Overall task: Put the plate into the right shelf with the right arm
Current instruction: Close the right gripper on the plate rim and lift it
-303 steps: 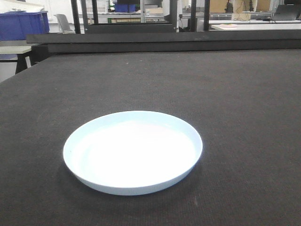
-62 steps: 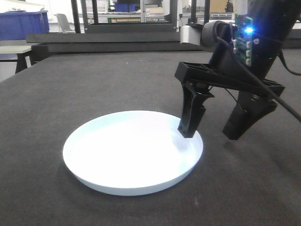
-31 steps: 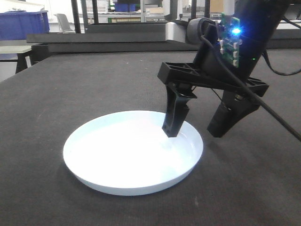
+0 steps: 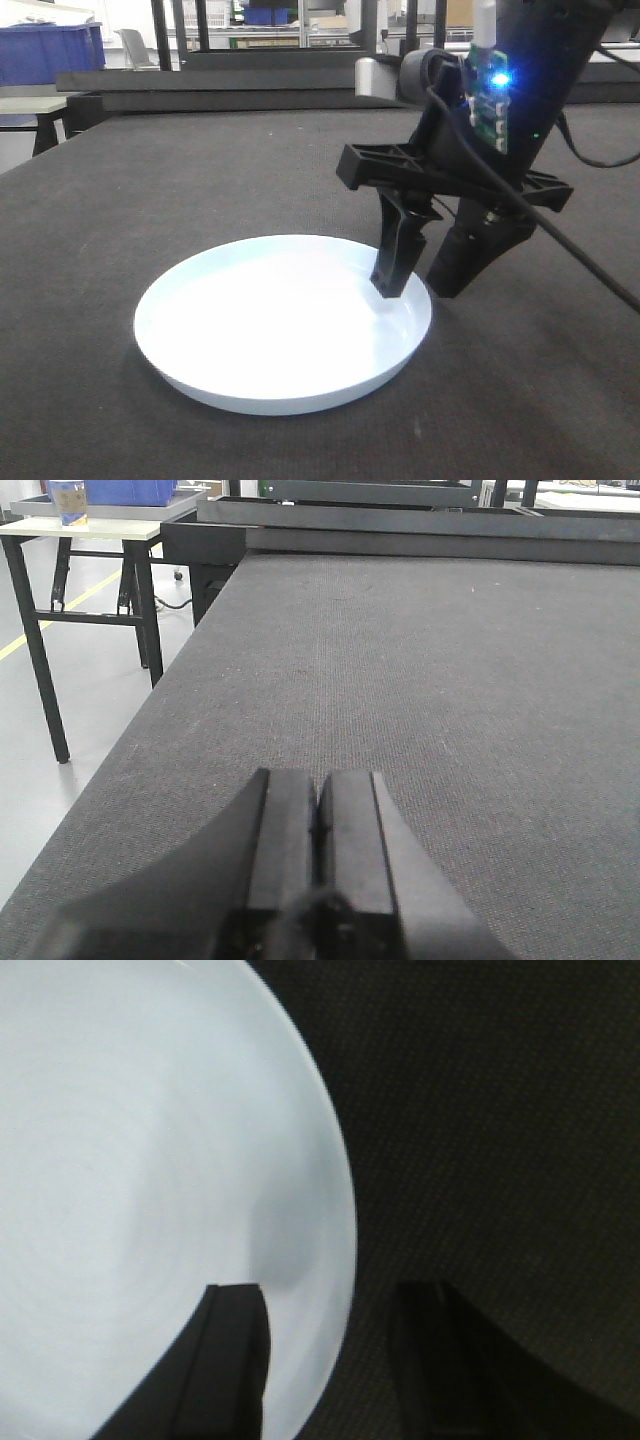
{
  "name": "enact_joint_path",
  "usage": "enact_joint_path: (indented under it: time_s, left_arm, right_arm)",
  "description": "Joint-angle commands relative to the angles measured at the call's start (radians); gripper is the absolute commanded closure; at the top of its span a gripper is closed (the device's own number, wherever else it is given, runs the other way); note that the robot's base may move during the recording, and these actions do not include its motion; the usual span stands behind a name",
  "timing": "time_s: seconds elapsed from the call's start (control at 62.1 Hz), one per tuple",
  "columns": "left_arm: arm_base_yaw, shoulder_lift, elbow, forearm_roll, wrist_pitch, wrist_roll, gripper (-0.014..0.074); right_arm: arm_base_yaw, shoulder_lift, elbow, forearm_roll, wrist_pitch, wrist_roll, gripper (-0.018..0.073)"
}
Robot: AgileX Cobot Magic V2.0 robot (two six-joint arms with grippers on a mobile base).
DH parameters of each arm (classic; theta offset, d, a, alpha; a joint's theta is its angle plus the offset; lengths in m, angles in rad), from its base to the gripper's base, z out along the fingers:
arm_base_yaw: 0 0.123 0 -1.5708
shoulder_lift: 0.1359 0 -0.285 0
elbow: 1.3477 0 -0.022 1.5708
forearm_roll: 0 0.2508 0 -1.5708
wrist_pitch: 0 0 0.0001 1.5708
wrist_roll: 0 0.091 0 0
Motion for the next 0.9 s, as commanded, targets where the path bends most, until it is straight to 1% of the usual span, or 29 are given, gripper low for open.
enact_joint_path:
  time_s: [0.0,0.129,0.515,0.548,0.644,0.709,0.773,0.886]
  left_arm:
    - [0.001,-0.006,0.010,-0.006,-0.085,-0.003,0.0643]
    - [0.001,-0.006,0.010,-0.006,-0.085,-0.003,0.0643]
    - [0.001,-0.006,0.010,-0.006,-0.085,-0.003,0.0643]
    - [0.001,-0.006,0.010,-0.006,-0.085,-0.003,0.0643]
    - [0.001,-0.006,0.010,-0.006,-0.085,-0.003,0.0643]
    - [0.001,-0.006,0.010,-0.006,-0.085,-0.003,0.0643]
    - [0.001,-0.006,0.010,-0.006,-0.085,-0.003,0.0643]
    - [0.001,-0.006,0.010,-0.006,-0.085,-0.003,0.0643]
  right_arm:
    - [-0.002,-0.028,-0.032,0.011,-0.006,-0.001,0.0202]
    - [-0.002,-0.020,-0.033,0.026,-0.008,-0.001,0.0202]
    - [-0.002,0.007,-0.033,0.026,-0.014,-0.001,0.0212]
    - [-0.002,0.007,-0.033,0.026,-0.016,-0.001,0.0229]
    - [-0.002,0.007,-0.034,0.026,-0.015,-0.001,0.0328]
    - [-0.002,0.007,-0.035,0.026,-0.013,-0.001,0.0427]
    - [-0.002,0.007,-0.035,0.026,-0.013,-0.001,0.0503]
    - [-0.003,0.007,-0.041,0.026,-0.012,-0.001,0.0499]
